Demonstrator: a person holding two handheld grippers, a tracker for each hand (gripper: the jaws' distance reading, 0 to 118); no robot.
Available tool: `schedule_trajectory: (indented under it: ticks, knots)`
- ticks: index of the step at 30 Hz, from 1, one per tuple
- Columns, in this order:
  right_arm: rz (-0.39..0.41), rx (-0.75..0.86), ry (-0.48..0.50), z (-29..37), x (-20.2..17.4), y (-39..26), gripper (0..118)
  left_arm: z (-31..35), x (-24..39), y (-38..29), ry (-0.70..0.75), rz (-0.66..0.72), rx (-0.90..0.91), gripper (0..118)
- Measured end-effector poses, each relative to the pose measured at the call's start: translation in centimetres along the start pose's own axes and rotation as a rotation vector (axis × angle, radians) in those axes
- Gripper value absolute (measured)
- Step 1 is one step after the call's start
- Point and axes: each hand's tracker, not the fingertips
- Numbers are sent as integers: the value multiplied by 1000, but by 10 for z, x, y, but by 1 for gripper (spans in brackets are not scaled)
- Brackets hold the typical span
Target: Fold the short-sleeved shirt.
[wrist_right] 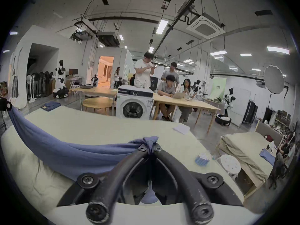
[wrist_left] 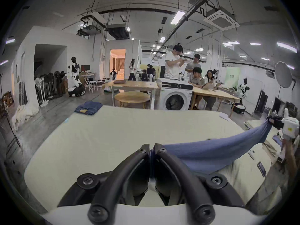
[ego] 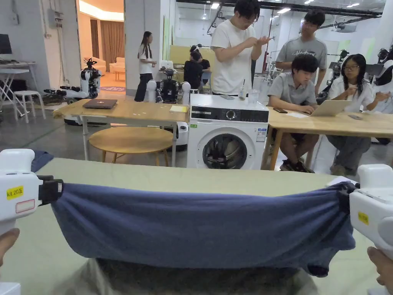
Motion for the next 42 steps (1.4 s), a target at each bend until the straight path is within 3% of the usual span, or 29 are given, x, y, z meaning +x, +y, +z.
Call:
schedule_trajectory:
  ticks: [5,10,18,20,23,28,33,34,38,42]
  knots:
    - [-12,-75,21,29,1,-52,0,26,0,-64,2,16,-71,0]
    - [30,-139,18,57,-4,-102,0,42,-2,-125,1,50,-164,0]
    - [48,-399,69,65,-4,-173,0,36,-7,-201,23,76,-363,0]
    - [36,-453,79,64,-3,-191,0,27,-9,-215,31,74,-424,0]
    - [88,-570,80,55,-8,-220,0,10,-12,-237,20,57,-525,0]
    - [108,-737,111,32,-7,-254,1,-14,-12,-256,21,22,-649,0]
    - [112,-778,128,24,-11,-261,3,-20,-18,-252,13,60,-670,0]
    - [113,-779,126,23,-12,-259,6,-19,-18,-250,11,69,-674,0]
    - [145,-761,65,23,-17,-238,58,-13,-18,-236,16,105,-640,23]
    - [82,-631,45,32,-26,-198,58,-8,-5,-207,57,65,-503,28]
